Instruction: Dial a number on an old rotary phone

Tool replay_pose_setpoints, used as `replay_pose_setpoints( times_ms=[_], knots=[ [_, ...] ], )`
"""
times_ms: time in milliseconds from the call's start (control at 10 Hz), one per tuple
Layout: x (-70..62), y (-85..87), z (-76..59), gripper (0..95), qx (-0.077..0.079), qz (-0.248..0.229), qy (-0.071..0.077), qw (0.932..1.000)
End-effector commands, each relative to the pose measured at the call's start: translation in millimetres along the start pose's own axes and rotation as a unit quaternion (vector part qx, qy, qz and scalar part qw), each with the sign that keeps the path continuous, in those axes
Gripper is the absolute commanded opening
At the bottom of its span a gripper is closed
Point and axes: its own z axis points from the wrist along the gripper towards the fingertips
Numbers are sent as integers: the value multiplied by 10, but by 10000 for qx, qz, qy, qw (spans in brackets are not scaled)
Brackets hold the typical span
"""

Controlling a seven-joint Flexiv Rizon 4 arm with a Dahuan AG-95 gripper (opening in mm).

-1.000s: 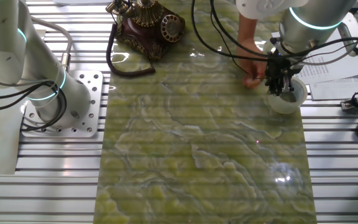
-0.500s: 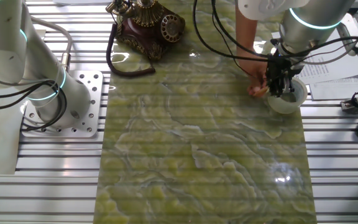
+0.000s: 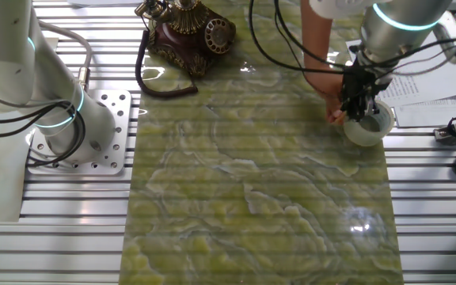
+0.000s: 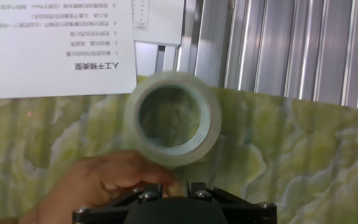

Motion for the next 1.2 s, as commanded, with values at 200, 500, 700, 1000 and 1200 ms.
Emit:
replay_pose_setpoints(
  times_ms=[200,500,700,1000,1200],
  knots=[
    [3,11,-58,190,21,-8,23,10000],
    [-4,52,-48,190,31,0,36,10000],
    [-6,64,-45,190,45,-5,19,10000],
    [-17,84,-44,190,48,-12,8,10000],
    [-37,107,-54,190,46,-25,-12,10000]
  ],
)
